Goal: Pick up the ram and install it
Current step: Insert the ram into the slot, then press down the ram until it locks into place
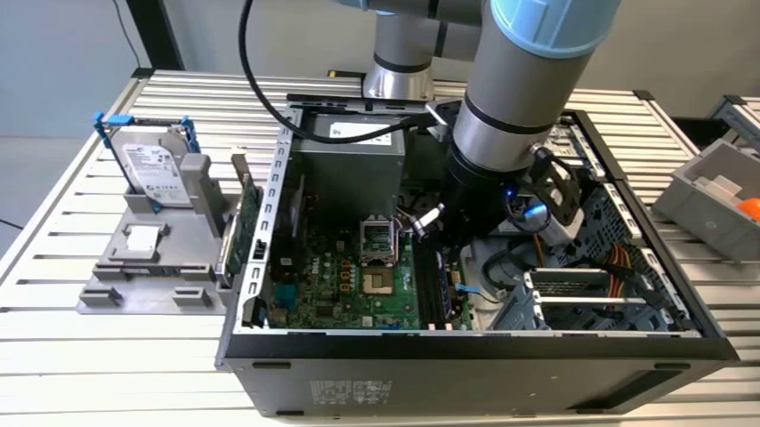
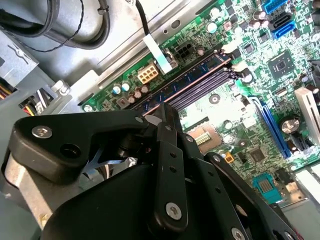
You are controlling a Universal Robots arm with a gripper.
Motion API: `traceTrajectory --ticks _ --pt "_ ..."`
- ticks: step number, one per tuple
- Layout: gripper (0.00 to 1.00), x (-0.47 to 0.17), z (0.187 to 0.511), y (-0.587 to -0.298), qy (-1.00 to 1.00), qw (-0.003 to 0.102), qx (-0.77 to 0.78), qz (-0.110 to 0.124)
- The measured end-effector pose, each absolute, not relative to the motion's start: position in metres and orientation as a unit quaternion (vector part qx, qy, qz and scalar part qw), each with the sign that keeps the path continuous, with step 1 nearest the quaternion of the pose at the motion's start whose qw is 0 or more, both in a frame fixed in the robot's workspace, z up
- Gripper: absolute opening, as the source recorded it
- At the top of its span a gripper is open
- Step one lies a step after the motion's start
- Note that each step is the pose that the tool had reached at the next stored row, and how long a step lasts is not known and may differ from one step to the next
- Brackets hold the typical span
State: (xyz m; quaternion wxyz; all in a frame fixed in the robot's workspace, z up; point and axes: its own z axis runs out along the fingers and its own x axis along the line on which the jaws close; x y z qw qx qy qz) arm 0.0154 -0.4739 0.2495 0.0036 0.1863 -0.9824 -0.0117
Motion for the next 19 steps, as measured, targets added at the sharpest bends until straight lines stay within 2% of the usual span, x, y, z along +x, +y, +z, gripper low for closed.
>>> traceTrajectory --ticks 19 --pt "0.00 0.0176 0.2495 -0.4739 -0.955 0.005 0.297 -0.012"
